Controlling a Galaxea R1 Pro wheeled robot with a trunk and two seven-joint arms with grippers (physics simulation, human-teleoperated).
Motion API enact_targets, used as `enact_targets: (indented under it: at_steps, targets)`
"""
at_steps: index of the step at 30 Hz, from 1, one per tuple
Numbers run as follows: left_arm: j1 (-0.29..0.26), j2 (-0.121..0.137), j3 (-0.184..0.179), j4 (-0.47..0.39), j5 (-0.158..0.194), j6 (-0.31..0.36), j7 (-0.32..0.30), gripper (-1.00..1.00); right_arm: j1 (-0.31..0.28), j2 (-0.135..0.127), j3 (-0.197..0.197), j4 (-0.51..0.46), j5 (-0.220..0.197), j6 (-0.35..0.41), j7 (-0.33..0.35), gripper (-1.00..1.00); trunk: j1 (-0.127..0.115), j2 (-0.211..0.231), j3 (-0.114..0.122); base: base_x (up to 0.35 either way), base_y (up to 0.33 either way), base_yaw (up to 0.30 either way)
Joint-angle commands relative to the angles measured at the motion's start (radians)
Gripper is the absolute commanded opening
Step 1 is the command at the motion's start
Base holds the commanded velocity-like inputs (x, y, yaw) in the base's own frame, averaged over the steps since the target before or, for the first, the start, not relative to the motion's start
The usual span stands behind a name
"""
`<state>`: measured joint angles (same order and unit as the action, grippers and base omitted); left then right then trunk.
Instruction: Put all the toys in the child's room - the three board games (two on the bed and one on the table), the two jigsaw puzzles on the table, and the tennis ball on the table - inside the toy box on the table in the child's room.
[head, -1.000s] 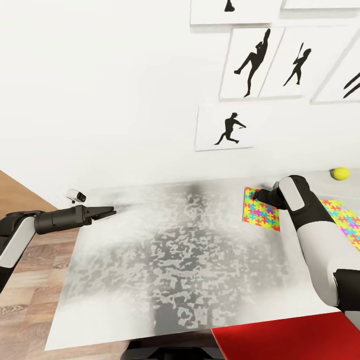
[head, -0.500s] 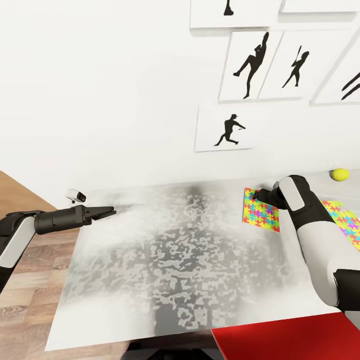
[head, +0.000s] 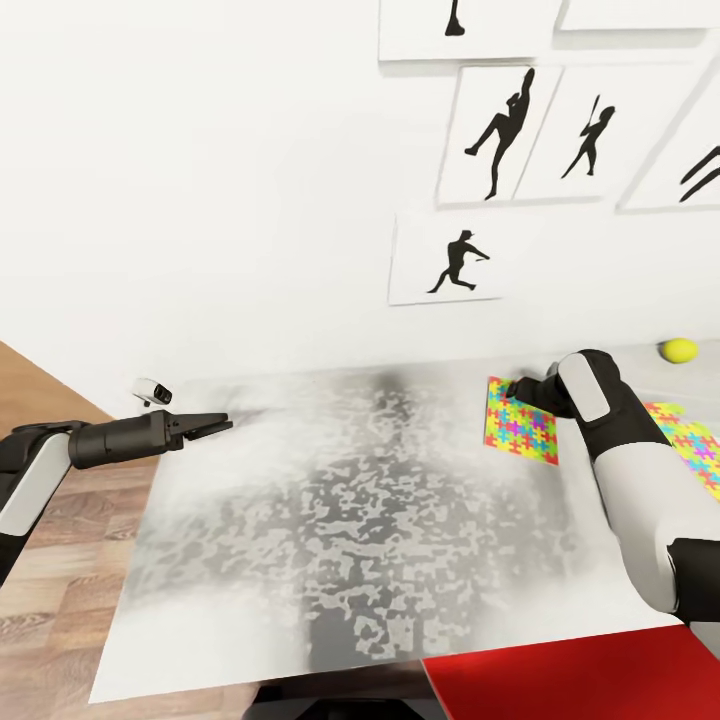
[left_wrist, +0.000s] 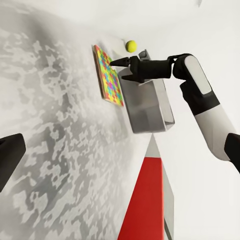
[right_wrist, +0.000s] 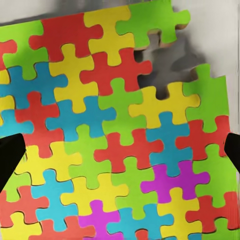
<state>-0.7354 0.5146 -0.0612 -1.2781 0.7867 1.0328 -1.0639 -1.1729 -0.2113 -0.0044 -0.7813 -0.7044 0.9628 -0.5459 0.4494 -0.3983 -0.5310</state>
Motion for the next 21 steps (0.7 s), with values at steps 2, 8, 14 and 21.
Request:
enact_targets:
  at_steps: [2,8,14,21]
  targets:
    - [-0.001,0.001,-0.002,0.000,0.002,0.004,-0.002,1.00,-0.001,0.000,0.000,-0.001,-0.010,0.002,-0.009,1.00,0.001,-0.002,-0.001,0.000,-0.109,0.000]
    - [-0.001,0.001,-0.002,0.000,0.002,0.004,-0.002,1.00,-0.001,0.000,0.000,-0.001,-0.010,0.002,-0.009,1.00,0.001,-0.002,-0.001,0.000,-0.081,0.000]
    - [-0.001,0.001,-0.002,0.000,0.002,0.004,-0.002,1.00,0.000,0.000,0.000,-0.001,-0.011,0.002,-0.009,1.00,0.001,-0.002,-0.001,0.000,-0.011,0.000]
    - [-0.001,0.001,-0.002,0.000,0.002,0.004,-0.002,1.00,0.001,0.001,0.000,0.000,-0.012,0.002,-0.009,1.00,0.001,-0.002,-0.001,0.000,-0.001,0.000]
